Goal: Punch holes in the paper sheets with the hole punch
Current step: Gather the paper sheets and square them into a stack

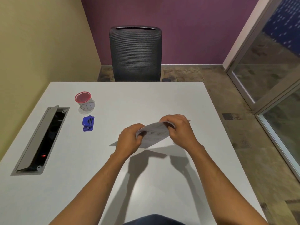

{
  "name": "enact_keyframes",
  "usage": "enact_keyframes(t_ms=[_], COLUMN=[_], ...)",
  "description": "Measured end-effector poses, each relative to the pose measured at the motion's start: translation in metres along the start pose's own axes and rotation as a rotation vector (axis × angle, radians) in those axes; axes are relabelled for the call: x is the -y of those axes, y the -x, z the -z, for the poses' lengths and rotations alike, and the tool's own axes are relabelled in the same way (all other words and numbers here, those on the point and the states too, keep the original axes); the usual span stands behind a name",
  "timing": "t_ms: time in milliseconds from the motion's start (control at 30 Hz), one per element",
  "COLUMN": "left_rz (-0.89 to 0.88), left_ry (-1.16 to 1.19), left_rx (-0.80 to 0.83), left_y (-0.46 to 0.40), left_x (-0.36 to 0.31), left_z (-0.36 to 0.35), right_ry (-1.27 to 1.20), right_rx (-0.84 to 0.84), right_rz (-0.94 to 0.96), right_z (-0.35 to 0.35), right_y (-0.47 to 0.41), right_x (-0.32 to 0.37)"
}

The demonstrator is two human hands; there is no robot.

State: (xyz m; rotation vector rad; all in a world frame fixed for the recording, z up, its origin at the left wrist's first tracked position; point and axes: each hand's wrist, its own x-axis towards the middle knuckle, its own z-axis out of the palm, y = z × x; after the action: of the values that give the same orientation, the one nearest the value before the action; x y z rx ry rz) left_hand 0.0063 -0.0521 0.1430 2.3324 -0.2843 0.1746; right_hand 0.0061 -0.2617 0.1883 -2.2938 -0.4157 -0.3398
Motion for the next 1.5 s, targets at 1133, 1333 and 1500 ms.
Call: enact_keyframes(t_ms=[1133, 1333, 1500], left_rz=[0.427, 0.404, 0.4], left_ry=[0.605, 0.598, 0.771], left_rx=[-0.084, -0.104, -0.157], left_y=[0.018, 0.008, 0.002], left_x=[0.044, 0.034, 0.02], left_z=[-0.018, -0.013, -0.004], right_ry=[-0.61, -0.624, -0.654], right_rx=[0.009, -0.02, -0.127], right_rz=[-0.672, -0.655, -0.848], right_z=[-0.066, -0.058, -0.05], right_y=[0.047, 0.044, 0.065], right_x=[-0.063, -0.068, -0.09])
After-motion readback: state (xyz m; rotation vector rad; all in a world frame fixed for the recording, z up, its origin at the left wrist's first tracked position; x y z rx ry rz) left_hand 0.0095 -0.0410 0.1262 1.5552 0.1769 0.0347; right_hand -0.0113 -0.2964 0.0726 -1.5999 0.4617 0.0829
